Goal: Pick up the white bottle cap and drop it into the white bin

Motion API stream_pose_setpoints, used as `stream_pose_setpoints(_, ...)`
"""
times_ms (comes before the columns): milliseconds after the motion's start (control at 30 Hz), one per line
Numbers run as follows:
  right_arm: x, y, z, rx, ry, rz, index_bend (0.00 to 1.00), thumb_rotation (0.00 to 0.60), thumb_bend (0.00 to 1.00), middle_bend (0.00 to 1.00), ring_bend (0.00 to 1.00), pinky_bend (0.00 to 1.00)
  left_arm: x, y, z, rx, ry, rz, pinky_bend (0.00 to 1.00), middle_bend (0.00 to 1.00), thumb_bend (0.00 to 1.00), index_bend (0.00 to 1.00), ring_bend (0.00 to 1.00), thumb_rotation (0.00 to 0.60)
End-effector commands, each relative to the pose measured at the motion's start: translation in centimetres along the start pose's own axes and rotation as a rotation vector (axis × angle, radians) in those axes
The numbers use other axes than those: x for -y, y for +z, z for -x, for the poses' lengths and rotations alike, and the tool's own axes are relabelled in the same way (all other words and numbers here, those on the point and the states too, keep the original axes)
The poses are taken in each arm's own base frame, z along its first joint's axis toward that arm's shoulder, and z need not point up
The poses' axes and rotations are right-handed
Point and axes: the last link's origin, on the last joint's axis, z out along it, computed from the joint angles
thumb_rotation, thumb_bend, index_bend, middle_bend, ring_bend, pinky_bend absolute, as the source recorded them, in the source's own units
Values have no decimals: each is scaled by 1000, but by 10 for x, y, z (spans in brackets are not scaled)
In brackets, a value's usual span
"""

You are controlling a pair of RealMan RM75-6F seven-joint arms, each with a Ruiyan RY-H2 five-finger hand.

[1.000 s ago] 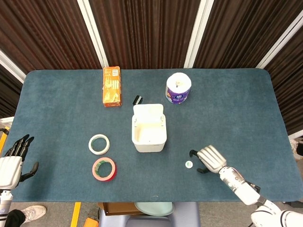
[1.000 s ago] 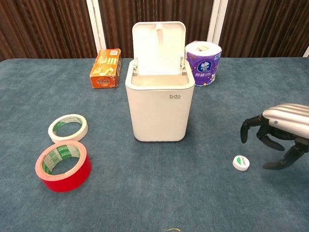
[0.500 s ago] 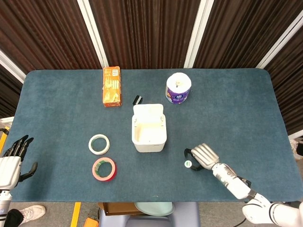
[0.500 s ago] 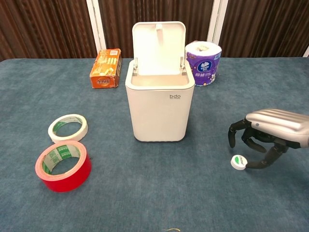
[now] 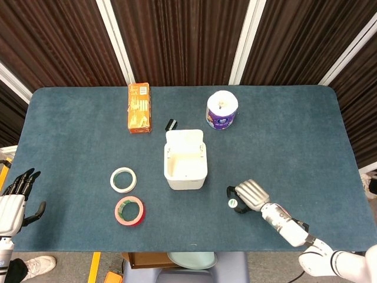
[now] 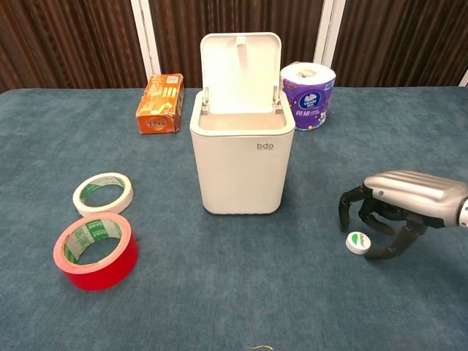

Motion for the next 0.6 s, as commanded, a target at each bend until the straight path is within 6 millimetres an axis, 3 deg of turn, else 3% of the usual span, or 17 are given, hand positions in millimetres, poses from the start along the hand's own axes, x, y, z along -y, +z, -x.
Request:
stream_pose_setpoints(33,0,1,1,2,0,1,566,600,308,905,1000,1000,0,0,0,1,1,1,252,54,402,103,99,600)
stream_pose_setpoints(333,-1,2,3,10,7,2,603,600,308,905,1000,1000,0,0,0,1,-3,1,252,54,402,105,100,600)
stream_pose_setpoints(600,-6,-1,-1,-15,16,17,735,600,309,909,1000,1000,0,0,0,3,0,3,256,54,402,107,100,600)
